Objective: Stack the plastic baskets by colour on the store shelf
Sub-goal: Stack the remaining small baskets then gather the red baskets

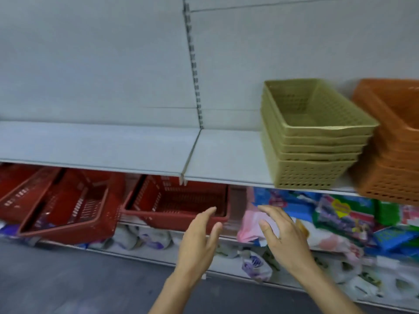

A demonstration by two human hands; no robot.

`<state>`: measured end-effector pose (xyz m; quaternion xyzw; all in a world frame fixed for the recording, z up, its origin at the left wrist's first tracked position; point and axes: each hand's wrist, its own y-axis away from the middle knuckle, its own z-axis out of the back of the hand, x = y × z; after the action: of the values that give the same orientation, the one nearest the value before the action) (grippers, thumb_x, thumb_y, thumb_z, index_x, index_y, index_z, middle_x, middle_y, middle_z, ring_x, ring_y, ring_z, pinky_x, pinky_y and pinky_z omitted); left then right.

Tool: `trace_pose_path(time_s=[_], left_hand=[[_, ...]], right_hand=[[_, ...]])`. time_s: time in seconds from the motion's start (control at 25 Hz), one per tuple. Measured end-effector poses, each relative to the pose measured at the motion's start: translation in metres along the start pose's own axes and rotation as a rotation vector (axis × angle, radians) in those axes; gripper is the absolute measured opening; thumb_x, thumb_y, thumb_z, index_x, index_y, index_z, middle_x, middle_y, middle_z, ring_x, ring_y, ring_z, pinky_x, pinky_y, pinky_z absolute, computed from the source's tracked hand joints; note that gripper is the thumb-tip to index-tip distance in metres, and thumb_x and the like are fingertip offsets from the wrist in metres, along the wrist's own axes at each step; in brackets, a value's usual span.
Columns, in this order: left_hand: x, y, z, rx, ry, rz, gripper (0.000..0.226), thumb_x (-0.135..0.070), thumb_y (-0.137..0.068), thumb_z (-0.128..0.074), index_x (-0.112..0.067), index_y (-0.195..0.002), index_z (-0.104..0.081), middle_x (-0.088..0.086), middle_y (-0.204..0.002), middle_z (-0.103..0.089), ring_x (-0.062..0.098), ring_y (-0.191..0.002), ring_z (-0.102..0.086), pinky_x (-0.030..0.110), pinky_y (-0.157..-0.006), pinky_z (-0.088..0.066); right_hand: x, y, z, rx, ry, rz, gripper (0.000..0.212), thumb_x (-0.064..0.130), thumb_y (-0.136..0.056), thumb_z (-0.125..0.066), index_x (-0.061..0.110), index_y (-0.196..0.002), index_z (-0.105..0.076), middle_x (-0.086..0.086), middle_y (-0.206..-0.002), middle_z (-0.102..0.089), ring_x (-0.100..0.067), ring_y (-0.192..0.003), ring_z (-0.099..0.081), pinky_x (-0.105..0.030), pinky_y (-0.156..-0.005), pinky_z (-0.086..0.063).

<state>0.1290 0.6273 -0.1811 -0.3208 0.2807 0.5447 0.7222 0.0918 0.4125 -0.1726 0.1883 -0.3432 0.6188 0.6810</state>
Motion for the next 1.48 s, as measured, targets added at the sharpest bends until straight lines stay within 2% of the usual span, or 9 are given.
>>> trace_pose_path(time_s=[0.12,0.2,0.48,0.68,0.92,1.08,1.24,1.36,1.48], left_hand=[[0.079,0.013,0.039,0.064,0.138,0.26,0.035,-0.033,-0.097,-0.055,-0.029,-0.132,-0.053,-0.012,-0.128,-0.063,0.006,-0.119,-0.058,0.028,-0.1,-0.045],[0.13,0.007,0.062,0.06,0.198,0.415,0.03,-0.027,-0.096,-0.058,-0.03,-0.125,-0.055,-0.005,-0.118,-0.069,0.013,-0.112,-0.063,0.03,-0.094,-0.048],[0.235,-0.041,0.088,0.069,0.419,0.861,0.045,-0.019,-0.098,-0.054,-0.01,-0.141,-0.045,0.012,-0.115,-0.061,0.021,-0.085,-0.06,0.03,-0.065,-0.044],[0.256,-0.073,0.078,-0.013,0.646,0.924,0.049,-0.025,-0.1,-0.051,-0.018,-0.146,-0.036,0.006,-0.123,-0.055,0.027,-0.104,-0.059,0.045,-0.093,-0.045],[0.269,-0.051,0.059,-0.019,0.749,0.953,0.055,-0.035,-0.097,-0.055,-0.02,-0.147,-0.036,0.011,-0.136,-0.057,0.024,-0.105,-0.063,0.041,-0.085,-0.051],[0.259,-0.027,0.061,-0.236,0.882,1.017,0.05,-0.04,-0.094,-0.059,-0.02,-0.138,-0.046,0.004,-0.126,-0.058,0.03,-0.113,-0.058,0.054,-0.096,-0.05],[0.258,0.023,0.08,-0.448,0.859,1.126,0.044,-0.04,-0.091,-0.064,-0.017,-0.127,-0.054,0.007,-0.112,-0.065,0.029,-0.105,-0.062,0.055,-0.09,-0.053],[0.268,0.061,0.104,-0.4,0.857,1.201,0.036,-0.036,-0.091,-0.063,-0.009,-0.116,-0.065,0.011,-0.098,-0.074,0.032,-0.088,-0.071,0.046,-0.076,-0.058],[0.278,0.093,0.127,-0.28,0.813,1.258,0.038,-0.04,-0.092,-0.061,-0.008,-0.112,-0.07,0.014,-0.098,-0.078,0.033,-0.089,-0.075,0.051,-0.086,-0.058]], right_hand=[[0.023,-0.005,-0.071,0.104,-0.157,-0.116,0.031,0.014,-0.092,-0.057,0.031,-0.117,-0.06,0.01,-0.118,-0.061,0.0,-0.09,-0.06,-0.021,-0.084,-0.045],[0.026,-0.013,-0.115,0.15,-0.24,-0.25,0.031,0.009,-0.091,-0.059,0.032,-0.112,-0.059,0.004,-0.113,-0.065,-0.007,-0.095,-0.064,-0.025,-0.086,-0.048],[0.026,-0.067,-0.216,0.08,-0.701,-0.923,0.015,0.017,-0.095,-0.058,0.005,-0.104,-0.058,-0.014,-0.101,-0.062,-0.027,-0.08,-0.063,-0.039,-0.069,-0.053],[0.02,-0.11,-0.266,-0.002,-1.16,-1.28,0.042,0.034,-0.087,-0.068,0.009,-0.114,-0.047,-0.027,-0.111,-0.052,-0.045,-0.094,-0.063,-0.052,-0.087,-0.053],[0.016,-0.122,-0.294,-0.206,-1.282,-1.351,0.036,0.01,-0.091,-0.059,0.002,-0.125,-0.049,-0.028,-0.129,-0.053,-0.041,-0.112,-0.058,-0.048,-0.078,-0.056],[0.005,-0.077,-0.277,-0.182,-1.202,-1.33,0.039,0.008,-0.088,-0.059,-0.001,-0.125,-0.052,-0.026,-0.119,-0.06,-0.036,-0.087,-0.064,-0.042,-0.046,-0.059],[0.0,-0.028,-0.246,-0.086,-1.118,-1.235,0.032,0.005,-0.087,-0.055,0.005,-0.119,-0.053,-0.019,-0.102,-0.064,-0.033,-0.08,-0.065,-0.039,-0.047,-0.06],[0.006,-0.01,-0.233,0.006,-1.001,-1.204,0.031,0.002,-0.086,-0.053,0.002,-0.116,-0.053,-0.019,-0.079,-0.069,-0.033,-0.066,-0.068,-0.04,-0.046,-0.058],[0.018,-0.001,-0.233,0.077,-0.919,-1.174,0.032,0.004,-0.085,-0.053,0.002,-0.118,-0.052,-0.02,-0.076,-0.069,-0.033,-0.06,-0.069,-0.039,-0.04,-0.056]])
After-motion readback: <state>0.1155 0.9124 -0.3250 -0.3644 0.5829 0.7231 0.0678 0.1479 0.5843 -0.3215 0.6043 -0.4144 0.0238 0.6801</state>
